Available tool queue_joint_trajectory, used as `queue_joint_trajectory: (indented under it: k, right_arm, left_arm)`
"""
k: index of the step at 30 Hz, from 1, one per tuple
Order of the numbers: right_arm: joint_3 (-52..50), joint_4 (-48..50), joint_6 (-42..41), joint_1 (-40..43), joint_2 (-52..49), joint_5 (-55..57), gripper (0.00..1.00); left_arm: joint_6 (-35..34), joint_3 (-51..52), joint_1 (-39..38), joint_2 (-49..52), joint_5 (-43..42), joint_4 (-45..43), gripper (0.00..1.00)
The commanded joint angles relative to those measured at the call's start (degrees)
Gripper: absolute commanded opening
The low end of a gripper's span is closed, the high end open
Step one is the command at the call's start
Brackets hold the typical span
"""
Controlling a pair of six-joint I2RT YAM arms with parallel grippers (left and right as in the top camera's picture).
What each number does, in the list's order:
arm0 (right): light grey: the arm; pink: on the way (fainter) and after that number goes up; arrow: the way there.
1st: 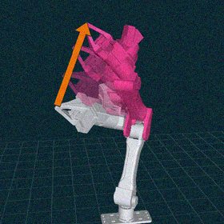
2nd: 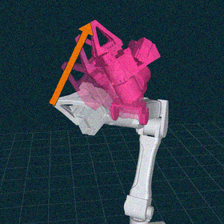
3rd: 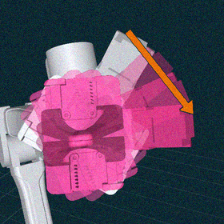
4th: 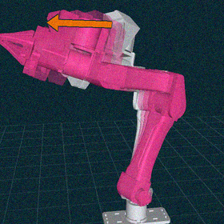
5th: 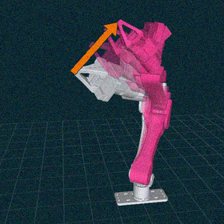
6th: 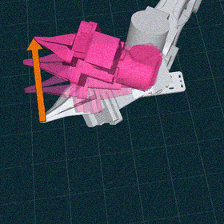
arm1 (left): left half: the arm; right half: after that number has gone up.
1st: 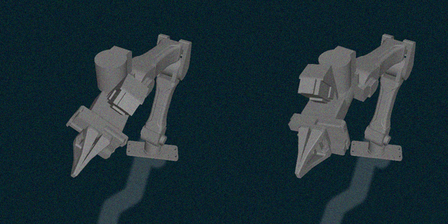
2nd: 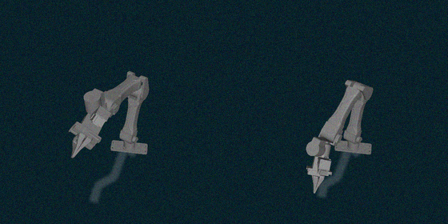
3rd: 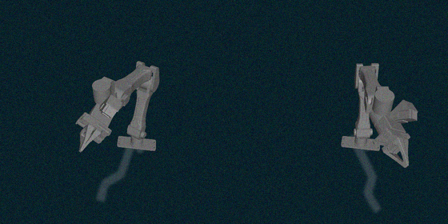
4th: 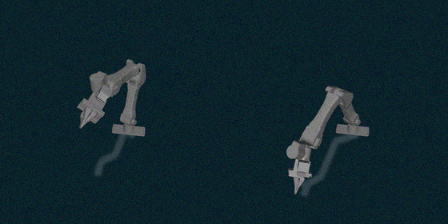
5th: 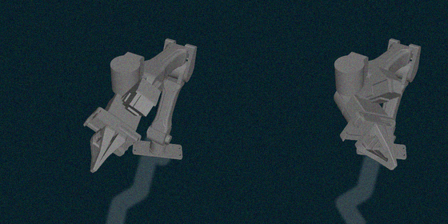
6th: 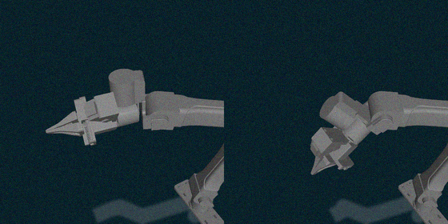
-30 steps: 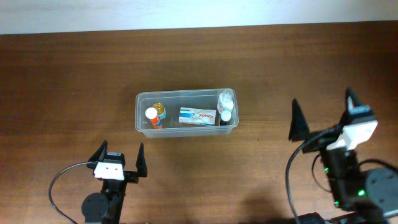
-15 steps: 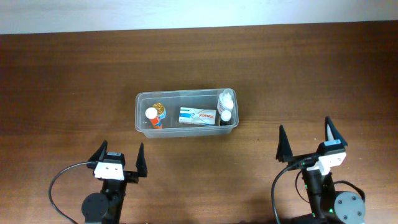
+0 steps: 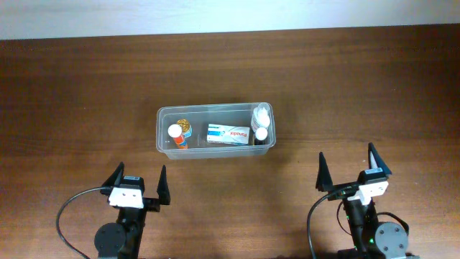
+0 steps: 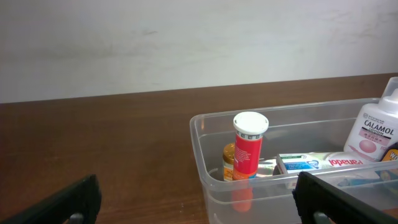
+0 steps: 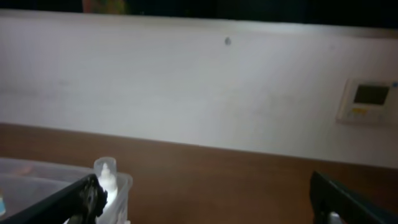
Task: Pack container
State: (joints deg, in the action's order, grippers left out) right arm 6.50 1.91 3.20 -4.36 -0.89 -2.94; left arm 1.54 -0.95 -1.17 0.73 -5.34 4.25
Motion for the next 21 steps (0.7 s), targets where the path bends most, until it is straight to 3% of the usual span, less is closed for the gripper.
queue_joint_trajectory:
  k: [1,15,21]
  right_arm:
    - [-3.17,1.88,-0.22,0.42,0.70,-2.36,0.98]
    - [-6.19,0.17,-0.20,0.42,0.70,-2.86,0.98]
    - [-6.19,-5.97,0.09,0.42,0.70,-3.96,0.98]
  left_arm:
    - [0.90,0.46,-0.22,-0.44,0.42,-0.11,0.99]
    - [0.90,0.46,-0.22,-0.44,0.42,-0.11,0.99]
    - [0.87,0.46,-0.22,-0.44,0.42,-0.11,0.99]
